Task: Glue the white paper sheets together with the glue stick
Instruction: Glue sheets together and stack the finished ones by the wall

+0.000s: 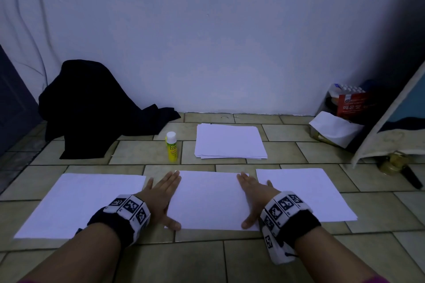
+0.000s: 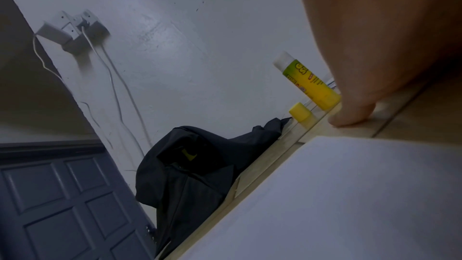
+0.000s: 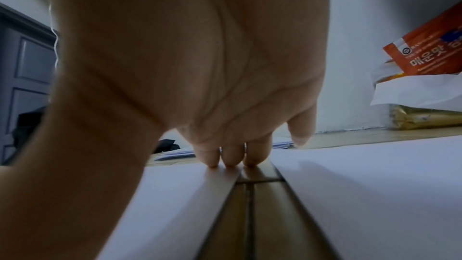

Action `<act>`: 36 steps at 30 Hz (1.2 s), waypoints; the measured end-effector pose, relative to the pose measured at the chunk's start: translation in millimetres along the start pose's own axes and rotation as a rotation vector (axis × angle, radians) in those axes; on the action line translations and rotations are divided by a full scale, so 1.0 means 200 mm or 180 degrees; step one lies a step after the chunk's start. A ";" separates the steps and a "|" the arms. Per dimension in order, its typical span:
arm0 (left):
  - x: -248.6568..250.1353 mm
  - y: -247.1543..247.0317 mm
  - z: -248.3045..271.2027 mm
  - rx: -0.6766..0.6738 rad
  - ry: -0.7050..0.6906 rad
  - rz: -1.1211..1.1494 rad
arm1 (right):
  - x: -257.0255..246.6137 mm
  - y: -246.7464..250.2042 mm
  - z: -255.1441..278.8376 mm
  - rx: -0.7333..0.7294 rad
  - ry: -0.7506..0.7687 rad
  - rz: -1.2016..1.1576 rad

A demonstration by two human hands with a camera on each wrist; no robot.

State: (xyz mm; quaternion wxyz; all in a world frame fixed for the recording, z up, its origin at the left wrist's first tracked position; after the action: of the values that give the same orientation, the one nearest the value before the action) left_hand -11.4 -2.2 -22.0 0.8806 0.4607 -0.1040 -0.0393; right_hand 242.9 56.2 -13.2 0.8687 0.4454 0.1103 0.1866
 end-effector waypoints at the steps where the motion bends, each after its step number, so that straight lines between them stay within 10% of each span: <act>1: 0.00 0.00 0.00 -0.0022 -0.0007 0.0018 | 0.00 0.00 0.00 0.0019 -0.0020 -0.0019; 19: -0.03 -0.04 -0.04 0.0057 0.0004 0.0129 | -0.03 0.08 0.12 0.0310 -0.0021 -0.1025; 28: -0.03 -0.04 -0.04 0.0073 -0.0033 0.0144 | 0.02 0.10 0.15 0.1607 0.0138 -0.2436; 36: -0.02 -0.03 -0.03 0.0072 -0.0044 0.0216 | -0.01 -0.01 0.15 0.1216 0.0256 -0.2600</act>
State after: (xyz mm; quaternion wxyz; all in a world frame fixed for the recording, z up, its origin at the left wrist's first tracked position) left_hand -14.5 -0.4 -31.2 0.8754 0.4665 -0.1261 -0.0114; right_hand 252.3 31.8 2.9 0.7684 0.5100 0.3432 -0.1780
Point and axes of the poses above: each hand's wrist, its own z-axis away from the middle knuckle, its own y-axis out of the back of the hand, x = y × z, the point moved 4 cm from there along -z, towards the middle knuckle, and after that the axes turned 1 degree about z, right-handed, at the moved point
